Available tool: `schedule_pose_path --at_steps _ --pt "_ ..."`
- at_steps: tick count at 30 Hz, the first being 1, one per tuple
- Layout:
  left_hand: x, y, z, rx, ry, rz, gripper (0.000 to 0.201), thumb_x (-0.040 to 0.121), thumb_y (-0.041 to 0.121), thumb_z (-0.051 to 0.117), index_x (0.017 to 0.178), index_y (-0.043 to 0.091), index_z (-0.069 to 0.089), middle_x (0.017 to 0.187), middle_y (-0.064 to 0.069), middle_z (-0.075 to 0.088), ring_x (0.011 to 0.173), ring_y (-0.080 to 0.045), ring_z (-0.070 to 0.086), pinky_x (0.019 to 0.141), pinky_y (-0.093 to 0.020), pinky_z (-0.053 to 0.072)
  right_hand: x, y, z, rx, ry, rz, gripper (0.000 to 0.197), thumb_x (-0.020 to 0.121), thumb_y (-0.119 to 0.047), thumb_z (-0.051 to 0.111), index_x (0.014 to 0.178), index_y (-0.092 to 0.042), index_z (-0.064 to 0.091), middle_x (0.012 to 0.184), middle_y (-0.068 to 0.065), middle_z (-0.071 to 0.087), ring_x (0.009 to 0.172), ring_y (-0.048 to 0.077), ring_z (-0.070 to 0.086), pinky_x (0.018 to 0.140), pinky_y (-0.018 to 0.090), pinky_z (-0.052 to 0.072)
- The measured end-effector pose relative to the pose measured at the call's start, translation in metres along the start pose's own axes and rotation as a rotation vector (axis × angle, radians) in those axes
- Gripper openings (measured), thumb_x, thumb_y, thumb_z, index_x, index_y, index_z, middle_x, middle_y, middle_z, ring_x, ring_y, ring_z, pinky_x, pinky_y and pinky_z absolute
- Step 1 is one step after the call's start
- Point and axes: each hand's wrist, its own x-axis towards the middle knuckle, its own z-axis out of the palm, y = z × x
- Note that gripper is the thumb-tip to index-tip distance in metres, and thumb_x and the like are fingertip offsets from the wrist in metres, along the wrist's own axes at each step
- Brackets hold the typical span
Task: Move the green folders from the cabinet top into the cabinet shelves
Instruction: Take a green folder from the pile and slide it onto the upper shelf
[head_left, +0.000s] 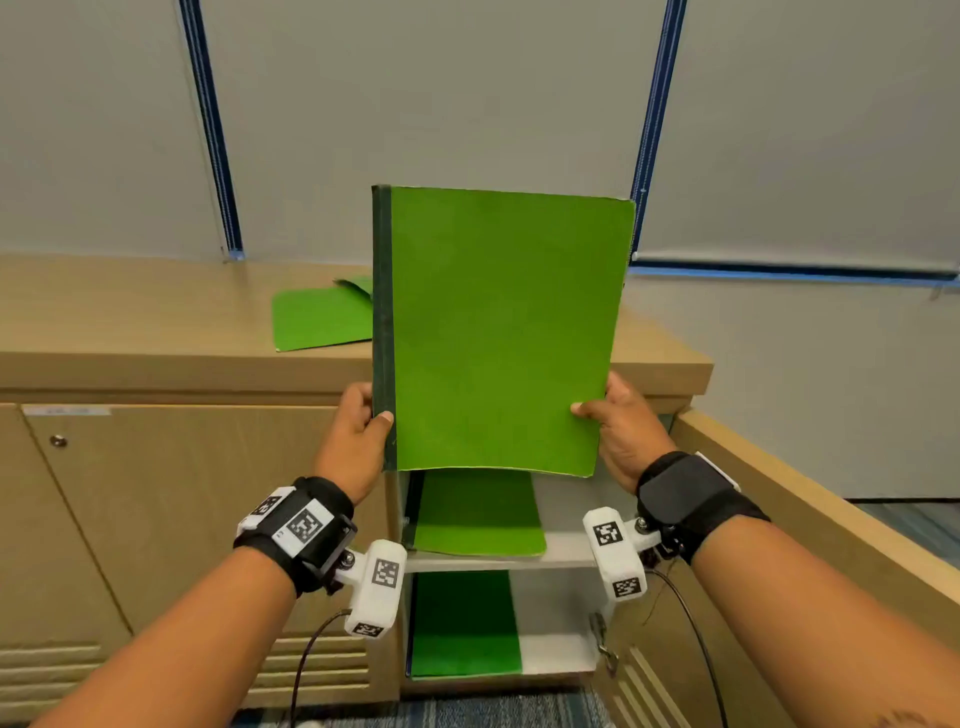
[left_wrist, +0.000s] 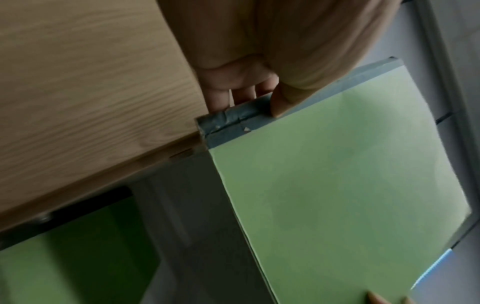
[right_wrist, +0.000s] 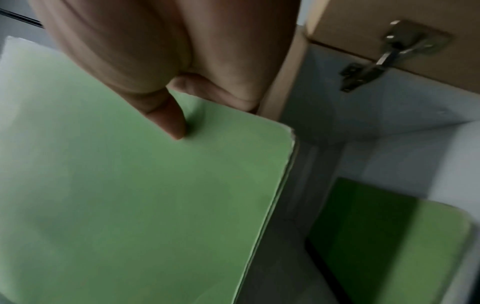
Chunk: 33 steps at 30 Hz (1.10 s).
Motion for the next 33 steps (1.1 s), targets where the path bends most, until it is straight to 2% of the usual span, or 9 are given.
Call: schedule_pose_path --at_steps 5,9,12,14,18,24,27,30,33 --pt "-0.040 -0.069 0.012 0.085 -0.018 -0.096 0.030 0.097 0.000 0.043 0.099 0.030 0.046 0.108 -0.013 0.064 0.101 -0.030 0.061 0.094 -0.044 0.048 -0.017 0.075 -0.007 0.001 0.046 0.135 0.051 0.084 0.018 0.043 0.113 -0.020 0.061 0.111 0.006 0.070 0.102 0.024 0.065 0.085 0.037 0.053" --pt "-0.065 -0.117 0.025 0.106 -0.012 -0.165 0.032 0.097 0.000 0.042 0.100 0.032 0.044 0.107 0.001 0.063 0.099 -0.015 0.060 0.096 -0.038 0.046 -0.024 0.134 -0.011 -0.005 0.081 0.243 0.049 0.084 0.017 0.043 0.117 -0.014 0.060 0.116 0.013 0.068 0.107 0.032 0.063 0.094 0.048 0.051" --pt "-0.077 -0.150 0.034 0.105 -0.011 -0.224 0.032 0.098 0.000 0.042 0.102 0.031 0.044 0.106 0.008 0.062 0.098 -0.006 0.059 0.097 -0.036 0.045 -0.024 0.170 -0.016 0.008 0.114 0.321 0.049 0.085 0.017 0.042 0.123 -0.010 0.057 0.117 0.017 0.066 0.103 0.033 0.063 0.090 0.049 0.052" --pt "-0.084 -0.174 0.040 0.122 -0.022 -0.264 0.031 0.098 0.001 0.043 0.104 0.032 0.045 0.107 0.006 0.064 0.101 -0.013 0.061 0.098 -0.040 0.046 -0.025 0.192 -0.021 0.011 0.120 0.363 0.051 0.085 0.017 0.040 0.125 -0.009 0.056 0.117 0.018 0.067 0.101 0.033 0.064 0.087 0.047 0.053" --pt "-0.099 -0.215 0.051 0.129 -0.054 -0.343 0.033 0.098 0.003 0.045 0.109 0.034 0.049 0.112 0.002 0.067 0.105 -0.016 0.063 0.099 -0.046 0.047 -0.029 0.237 -0.035 -0.035 0.121 0.466 0.053 0.081 0.018 0.039 0.121 -0.010 0.060 0.117 0.022 0.067 0.109 0.044 0.061 0.096 0.060 0.047" --pt "-0.085 -0.233 0.067 0.170 -0.110 -0.384 0.043 0.095 0.005 0.051 0.134 0.023 0.046 0.120 -0.002 0.065 0.108 -0.012 0.062 0.103 -0.039 0.045 -0.023 0.279 -0.057 -0.054 0.255 0.517 0.051 0.082 0.021 0.043 0.118 -0.013 0.053 0.114 0.026 0.064 0.099 0.043 0.062 0.093 0.064 0.046" --pt "-0.074 -0.235 0.069 0.368 -0.142 -0.412 0.058 0.091 0.013 0.061 0.144 0.019 0.038 0.132 -0.002 0.051 0.111 -0.018 0.057 0.102 -0.030 0.043 -0.010 0.286 -0.058 -0.069 0.332 0.521 0.051 0.083 0.021 0.042 0.122 -0.012 0.050 0.102 0.020 0.066 0.086 0.033 0.061 0.088 0.057 0.049" --pt "-0.062 -0.238 0.075 0.559 -0.228 -0.349 0.072 0.085 0.021 0.069 0.147 0.015 0.034 0.147 -0.008 0.031 0.134 -0.021 0.038 0.109 -0.021 0.024 0.009 0.294 -0.050 -0.120 0.311 0.502 0.054 0.079 0.020 0.042 0.125 -0.007 0.054 0.107 0.023 0.067 0.089 0.032 0.061 0.088 0.061 0.048" --pt "-0.054 -0.243 0.080 0.759 -0.380 -0.297 0.075 0.081 0.029 0.071 0.147 0.023 0.035 0.158 -0.008 0.012 0.142 -0.025 0.022 0.115 -0.026 0.019 0.029 0.300 -0.042 -0.207 0.267 0.439 0.049 0.075 0.010 0.051 0.117 -0.012 0.062 0.108 0.013 0.070 0.095 0.030 0.064 0.091 0.054 0.050"
